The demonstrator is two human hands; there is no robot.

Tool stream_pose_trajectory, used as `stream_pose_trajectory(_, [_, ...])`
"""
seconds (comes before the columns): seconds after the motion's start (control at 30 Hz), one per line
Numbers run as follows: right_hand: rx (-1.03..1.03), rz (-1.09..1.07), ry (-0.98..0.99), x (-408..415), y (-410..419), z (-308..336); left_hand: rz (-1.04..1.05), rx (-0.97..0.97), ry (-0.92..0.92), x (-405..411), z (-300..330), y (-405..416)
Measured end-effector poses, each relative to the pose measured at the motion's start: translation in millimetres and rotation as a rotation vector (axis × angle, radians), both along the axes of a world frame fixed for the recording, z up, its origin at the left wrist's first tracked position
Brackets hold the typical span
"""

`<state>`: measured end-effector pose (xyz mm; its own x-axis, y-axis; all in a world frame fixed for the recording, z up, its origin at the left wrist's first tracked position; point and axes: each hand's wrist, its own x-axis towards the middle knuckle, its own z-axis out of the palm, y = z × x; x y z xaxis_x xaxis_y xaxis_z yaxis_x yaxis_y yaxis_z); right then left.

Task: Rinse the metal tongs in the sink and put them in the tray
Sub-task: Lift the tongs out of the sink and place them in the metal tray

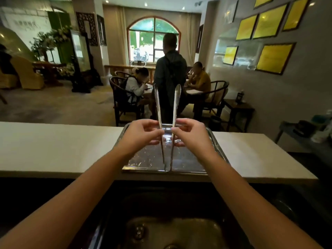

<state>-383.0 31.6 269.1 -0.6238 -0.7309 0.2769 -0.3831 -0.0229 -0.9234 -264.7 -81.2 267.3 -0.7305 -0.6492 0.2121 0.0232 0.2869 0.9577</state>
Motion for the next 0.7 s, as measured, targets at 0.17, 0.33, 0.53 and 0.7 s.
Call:
stream_pose_trajectory(0.17, [0.067, -0.044, -0.068, -31.1, -37.6, 10.0, 0.062, -0.018, -0.092, -39.9, 8.8, -34.9])
stream_pose_trajectory(0.33, [0.193, -0.050, -0.217, -56.2, -65.8, -4.1, 0.102, 0.054, -0.188, -66.4, -8.1, -54.3])
stream_pose_trajectory(0.53, [0.399, -0.089, -0.275, -71.6, -85.4, -50.4, 0.100, 0.109, -0.364, -84.3, -52.3, -60.9])
stream_pose_trajectory(0.7, [0.465, -0.099, -0.263, -76.3, -84.8, -73.1, 0.109, 0.109, -0.454, -95.0, -83.6, -69.5])
